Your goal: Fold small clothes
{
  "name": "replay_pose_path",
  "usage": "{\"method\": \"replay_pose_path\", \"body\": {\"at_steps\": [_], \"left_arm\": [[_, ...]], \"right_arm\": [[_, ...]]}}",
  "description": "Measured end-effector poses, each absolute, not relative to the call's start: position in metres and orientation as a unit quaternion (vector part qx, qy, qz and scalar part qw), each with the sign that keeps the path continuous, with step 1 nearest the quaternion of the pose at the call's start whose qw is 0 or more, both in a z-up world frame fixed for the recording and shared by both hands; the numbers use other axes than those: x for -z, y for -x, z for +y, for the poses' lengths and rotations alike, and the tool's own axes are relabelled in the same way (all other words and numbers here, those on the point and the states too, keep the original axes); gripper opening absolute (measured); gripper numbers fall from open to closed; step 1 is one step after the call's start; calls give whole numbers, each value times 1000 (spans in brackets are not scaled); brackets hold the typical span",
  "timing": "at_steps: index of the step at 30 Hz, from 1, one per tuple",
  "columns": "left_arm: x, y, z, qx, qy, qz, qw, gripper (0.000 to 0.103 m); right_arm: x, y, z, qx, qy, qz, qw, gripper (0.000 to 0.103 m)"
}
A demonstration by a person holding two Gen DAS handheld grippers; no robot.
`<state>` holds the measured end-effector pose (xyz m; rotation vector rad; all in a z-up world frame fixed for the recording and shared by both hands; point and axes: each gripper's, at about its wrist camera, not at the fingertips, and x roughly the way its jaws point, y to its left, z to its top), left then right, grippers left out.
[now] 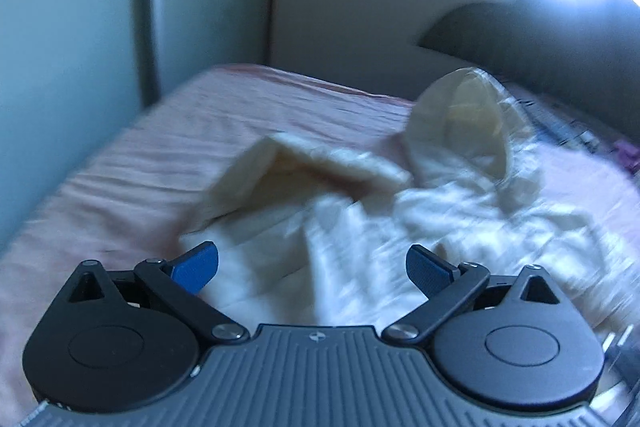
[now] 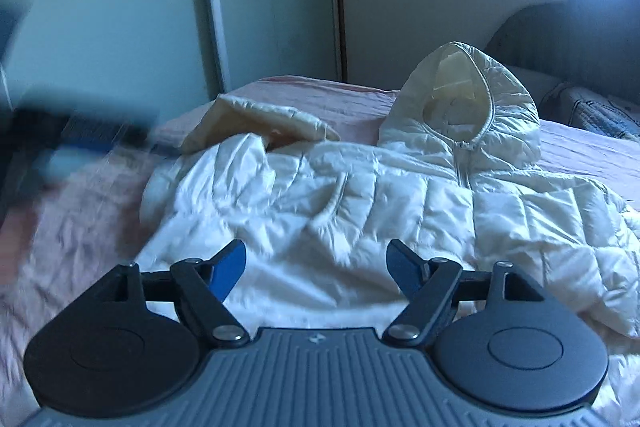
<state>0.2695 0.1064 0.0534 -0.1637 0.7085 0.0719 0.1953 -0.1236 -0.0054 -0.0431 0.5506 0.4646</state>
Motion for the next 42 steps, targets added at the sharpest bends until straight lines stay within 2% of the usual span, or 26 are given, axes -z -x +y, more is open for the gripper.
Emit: {"method": "replay_pose_path", "body": {"at_steps": [4, 11, 13, 18, 20, 22, 23, 25, 26, 27, 35, 42], "left_arm": [[-58, -315, 105, -8, 149, 376, 914, 89], [-37, -374, 95, 12, 203, 430, 879, 83], [-29, -385, 97, 9, 228, 433, 872, 79], [-17, -409, 111, -9, 295, 416, 860, 78], [-7, -420, 118, -24, 324, 432, 841, 74], [5, -427, 126, -39, 362, 438, 822, 43], [11, -428, 130, -42, 384, 436, 813, 37], [18, -427, 135, -50, 411, 428, 803, 18], [19, -425, 135, -56, 413, 419, 807, 16], [18, -423, 134, -59, 406, 412, 813, 8], [-16, -402, 107, -67, 302, 358, 881, 5], [-68, -368, 49, -6, 243, 301, 922, 5]], "right_arm": [[12, -185, -131, -233, 6, 268, 935, 79], [28, -183, -132, -245, -9, 278, 929, 79], [31, -183, -132, -246, -12, 279, 928, 79], [36, -183, -136, -252, -23, 282, 926, 79], [37, -184, -137, -253, -28, 284, 924, 79], [38, -185, -139, -254, -35, 285, 924, 79], [38, -186, -140, -254, -38, 285, 923, 79], [39, -186, -140, -257, -43, 287, 922, 79], [40, -187, -141, -258, -45, 288, 921, 79], [40, -187, -141, -259, -45, 289, 921, 79], [42, -188, -145, -253, -54, 292, 921, 79], [24, -178, -164, -230, -76, 266, 933, 79]]}}
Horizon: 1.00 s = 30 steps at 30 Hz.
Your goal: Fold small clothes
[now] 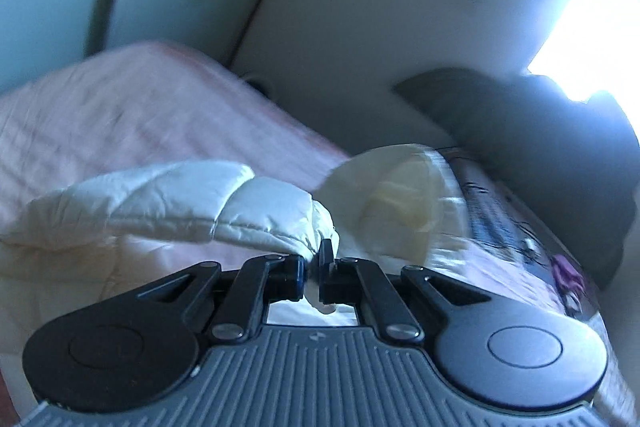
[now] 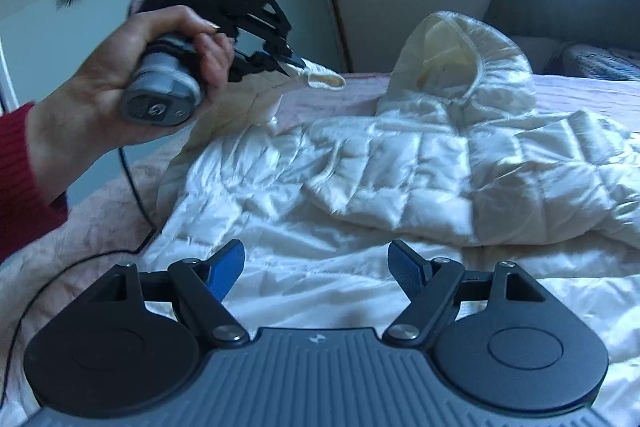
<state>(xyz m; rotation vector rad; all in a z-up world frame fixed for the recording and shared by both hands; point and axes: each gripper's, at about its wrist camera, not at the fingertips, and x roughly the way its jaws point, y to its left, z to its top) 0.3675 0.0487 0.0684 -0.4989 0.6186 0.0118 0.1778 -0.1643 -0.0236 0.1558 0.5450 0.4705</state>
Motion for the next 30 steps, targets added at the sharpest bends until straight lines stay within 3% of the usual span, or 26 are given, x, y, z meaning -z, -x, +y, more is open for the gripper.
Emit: {"method": "replay_pose_path", "body": {"at_steps": [7, 15, 21, 26, 27, 29, 30], "left_arm": [[-91, -321, -12, 76, 201, 266, 940, 5], [-76, -282, -37, 129, 213, 290, 924, 5], [-67, -272, -47, 138, 210, 300, 920, 5], [-57, -268, -52, 150, 198, 314, 916, 5], [-56, -268, -53, 153, 192, 316, 916, 7], [-53, -264, -54, 153, 177, 316, 919, 16], [-53, -262, -54, 150, 169, 314, 922, 23]], "right_arm": [[14, -177, -217, -200, -185, 251, 929, 79], [46, -235, -306, -256, -577, 224, 743, 81], [68, -280, -292, -249, -657, 231, 673, 81], [69, -299, -283, -234, -654, 229, 682, 79], [67, -301, -282, -228, -647, 230, 690, 74], [64, -304, -281, -224, -627, 239, 707, 28], [61, -304, -281, -220, -618, 242, 714, 24]]}}
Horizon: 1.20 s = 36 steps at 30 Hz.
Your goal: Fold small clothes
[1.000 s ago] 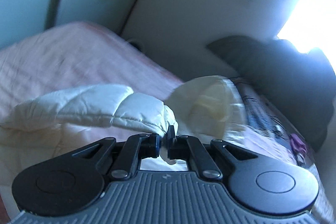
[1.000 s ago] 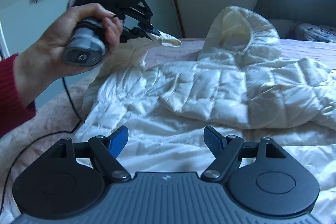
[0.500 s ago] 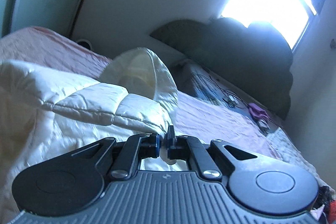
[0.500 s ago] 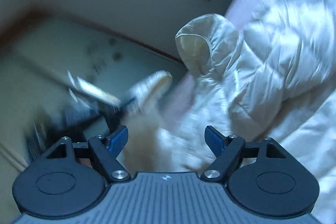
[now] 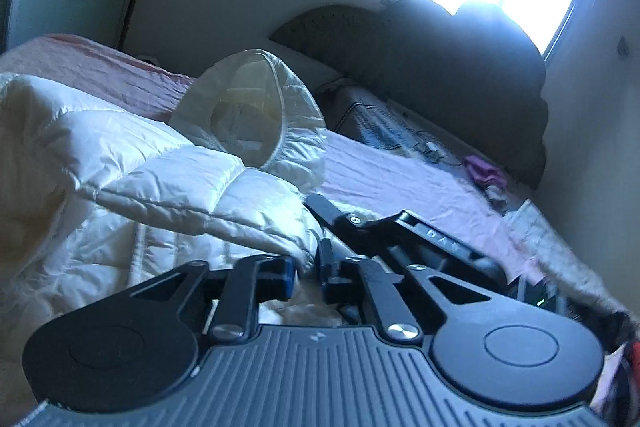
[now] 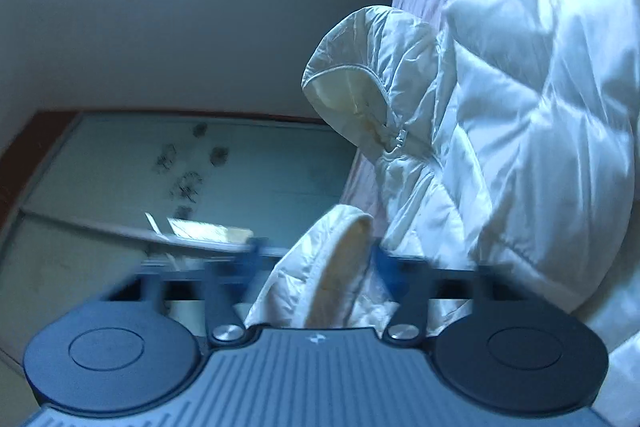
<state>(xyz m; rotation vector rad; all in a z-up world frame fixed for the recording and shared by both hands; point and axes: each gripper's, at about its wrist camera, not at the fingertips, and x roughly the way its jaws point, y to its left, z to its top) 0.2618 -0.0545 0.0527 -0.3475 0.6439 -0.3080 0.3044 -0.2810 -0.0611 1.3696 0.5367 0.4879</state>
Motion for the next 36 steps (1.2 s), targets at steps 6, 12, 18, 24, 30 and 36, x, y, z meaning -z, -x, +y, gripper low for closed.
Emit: {"method": "replay_pose_path", "body": {"at_steps": [6, 12, 18, 24, 30, 36], "left_arm": [[-56, -229, -51, 112, 74, 284, 949, 83], [-50, -189, -36, 42, -54, 216, 974, 95], [-36, -191, 1, -29, -81, 204, 975, 97], [-26, -204, 24, -57, -78, 231, 968, 97], [-17, -206, 15, -53, -102, 238, 964, 97], [-6, -205, 4, -46, -119, 252, 959, 98]], "right_arm": [[42, -292, -302, -204, -562, 236, 766, 12], [24, -283, -321, -170, -487, 240, 822, 11], [16, -274, -336, -128, -407, 249, 869, 11], [6, -269, -346, -96, -350, 241, 900, 11], [3, -264, -353, -69, -317, 235, 916, 11], [1, -260, -363, -52, -300, 235, 923, 11]]}}
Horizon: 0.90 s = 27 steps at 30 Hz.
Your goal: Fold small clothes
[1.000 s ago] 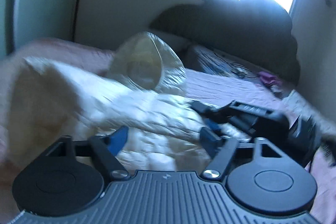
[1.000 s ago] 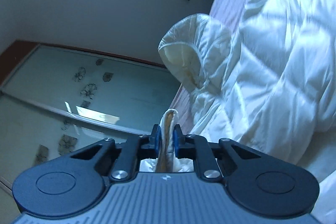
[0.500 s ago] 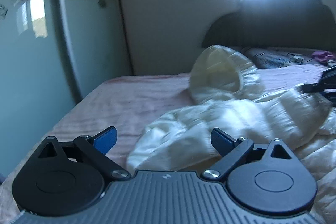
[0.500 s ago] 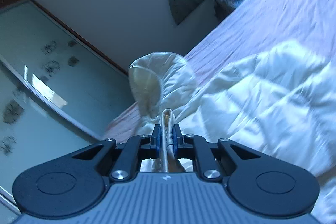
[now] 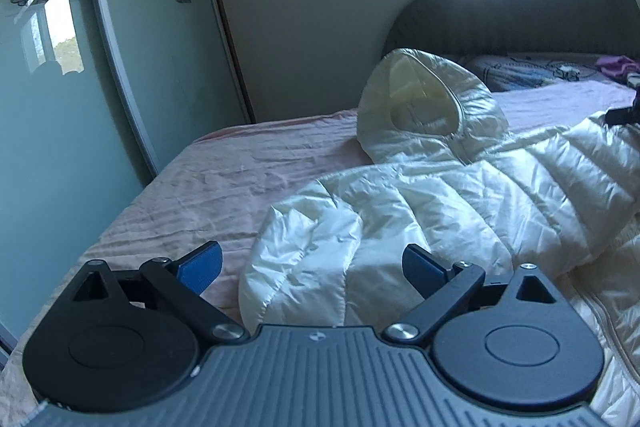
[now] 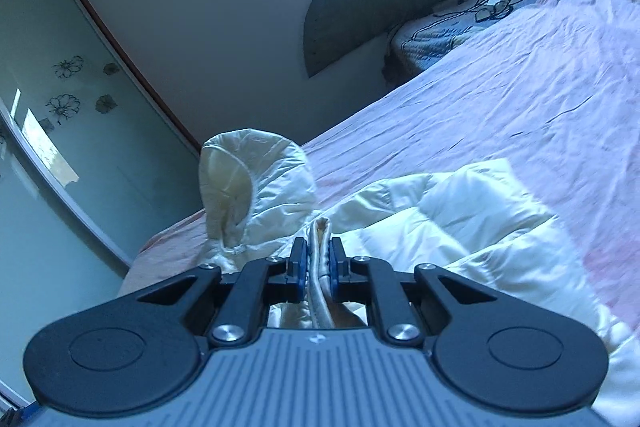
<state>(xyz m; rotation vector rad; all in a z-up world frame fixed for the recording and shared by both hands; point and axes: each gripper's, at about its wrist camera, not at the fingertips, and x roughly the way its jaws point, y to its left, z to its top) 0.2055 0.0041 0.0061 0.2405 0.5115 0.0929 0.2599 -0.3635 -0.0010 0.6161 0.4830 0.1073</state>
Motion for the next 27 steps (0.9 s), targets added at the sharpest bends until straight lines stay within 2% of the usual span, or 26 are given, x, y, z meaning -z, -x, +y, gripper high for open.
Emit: {"method": "replay_pose_path", "body": {"at_steps": [13, 19, 21, 23, 24, 27], "left_arm": [[8, -212, -3, -54, -136, 264, 953, 99], [8, -210, -2, -59, -140, 257, 954, 100], [7, -209, -2, -58, -142, 253, 955, 100], [7, -206, -1, -56, -141, 251, 956, 100], [6, -206, -1, -55, -140, 250, 957, 100], [5, -206, 0, -52, -137, 249, 957, 101]], "right_arm": [[-3, -268, -373, -25, -261, 228, 938, 11], [0, -274, -371, -45, -252, 273, 927, 13], [1, -271, -368, -47, -240, 284, 927, 28], [3, -268, -370, -45, -245, 290, 924, 81], [5, -264, -373, -45, -249, 283, 925, 86], [8, -265, -377, -62, -243, 294, 922, 86]]}}
